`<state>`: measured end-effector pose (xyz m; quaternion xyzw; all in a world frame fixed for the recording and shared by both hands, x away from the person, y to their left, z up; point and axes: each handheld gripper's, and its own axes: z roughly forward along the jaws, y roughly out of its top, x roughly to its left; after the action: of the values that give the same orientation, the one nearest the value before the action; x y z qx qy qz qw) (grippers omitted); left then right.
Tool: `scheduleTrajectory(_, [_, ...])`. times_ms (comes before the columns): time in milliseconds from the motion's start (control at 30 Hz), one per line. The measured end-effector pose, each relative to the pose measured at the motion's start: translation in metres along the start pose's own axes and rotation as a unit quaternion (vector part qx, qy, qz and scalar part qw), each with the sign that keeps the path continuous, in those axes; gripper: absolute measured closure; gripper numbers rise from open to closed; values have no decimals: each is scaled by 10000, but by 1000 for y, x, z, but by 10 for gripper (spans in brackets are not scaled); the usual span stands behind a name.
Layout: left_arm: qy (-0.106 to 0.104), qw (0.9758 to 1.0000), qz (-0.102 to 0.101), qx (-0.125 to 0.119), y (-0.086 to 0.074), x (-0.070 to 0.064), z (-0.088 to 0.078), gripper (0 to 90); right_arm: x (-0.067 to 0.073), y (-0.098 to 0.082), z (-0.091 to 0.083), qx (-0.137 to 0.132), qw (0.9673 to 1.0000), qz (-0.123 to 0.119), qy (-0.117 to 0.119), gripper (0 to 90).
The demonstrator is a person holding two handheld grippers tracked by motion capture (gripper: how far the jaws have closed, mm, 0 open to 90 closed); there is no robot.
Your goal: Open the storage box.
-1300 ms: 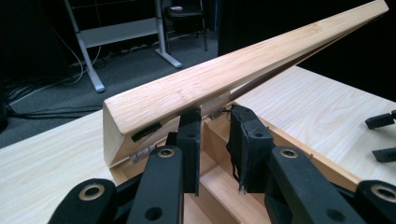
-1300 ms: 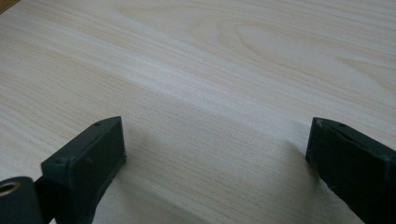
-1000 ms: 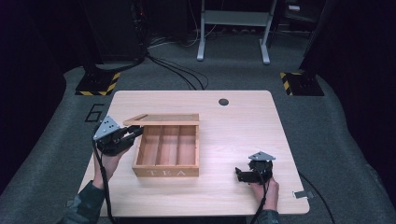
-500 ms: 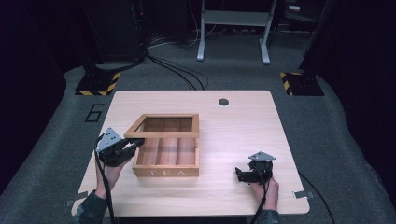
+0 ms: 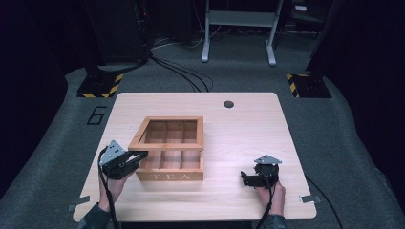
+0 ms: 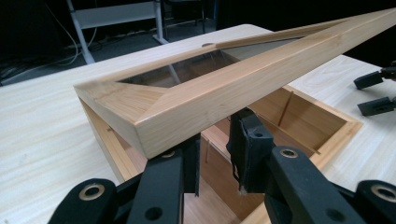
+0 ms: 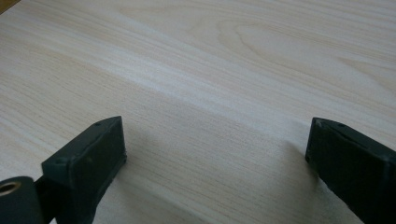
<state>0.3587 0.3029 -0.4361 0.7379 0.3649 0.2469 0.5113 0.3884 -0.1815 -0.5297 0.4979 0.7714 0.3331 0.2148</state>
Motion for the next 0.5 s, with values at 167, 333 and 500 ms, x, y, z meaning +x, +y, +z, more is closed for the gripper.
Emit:
scheduleTrajectory(167, [-45,10000,29,59,-10,-2,0,737,0,0,0,2,10000,-2,0,43])
scheduleTrajectory(333, [-11,9999,34,141,-21,-4,2,737,0,0,0,1,10000,-10,4,43])
scheduleTrajectory(500, [-17,9996,13,273,-34,-6,3,737,0,0,0,6,10000,-11,5,43])
